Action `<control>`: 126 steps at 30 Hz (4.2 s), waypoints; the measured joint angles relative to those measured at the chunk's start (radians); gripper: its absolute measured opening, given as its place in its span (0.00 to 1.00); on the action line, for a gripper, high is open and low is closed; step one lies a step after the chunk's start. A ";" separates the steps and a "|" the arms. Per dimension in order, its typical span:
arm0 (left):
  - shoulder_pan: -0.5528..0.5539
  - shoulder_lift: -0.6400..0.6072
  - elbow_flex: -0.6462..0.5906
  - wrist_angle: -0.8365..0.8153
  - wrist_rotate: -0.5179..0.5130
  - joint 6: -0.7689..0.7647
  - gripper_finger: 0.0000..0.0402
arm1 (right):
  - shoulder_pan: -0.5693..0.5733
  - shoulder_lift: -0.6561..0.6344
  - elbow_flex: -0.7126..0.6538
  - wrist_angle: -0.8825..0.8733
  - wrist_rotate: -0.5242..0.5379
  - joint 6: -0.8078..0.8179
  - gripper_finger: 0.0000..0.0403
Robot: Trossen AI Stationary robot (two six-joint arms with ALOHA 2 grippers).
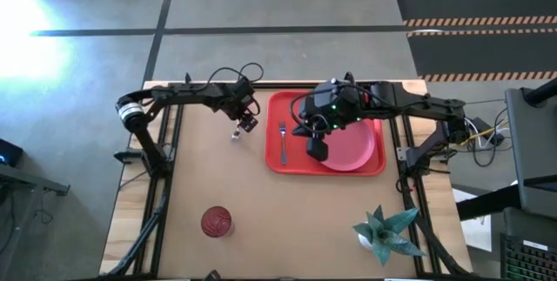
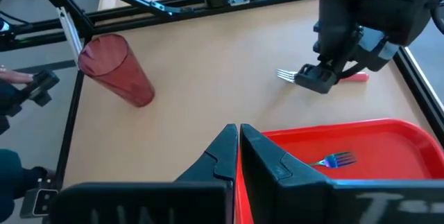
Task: Pick and place plate/cup/fork/spoon on tray
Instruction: Put the pink fork on the red tray to the right of the pink plate
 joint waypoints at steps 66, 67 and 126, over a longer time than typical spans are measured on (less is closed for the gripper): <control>-0.092 -0.211 0.043 -0.313 0.015 0.249 0.06 | 0.000 -0.001 0.000 -0.052 -0.001 -0.014 0.02; -0.111 -0.233 0.043 -0.326 0.020 0.271 0.06 | 0.000 -0.001 0.000 -0.052 0.002 -0.015 0.02; -0.547 0.191 0.706 -0.774 -0.113 1.097 0.06 | -0.005 -0.005 0.001 -0.056 0.042 0.023 0.02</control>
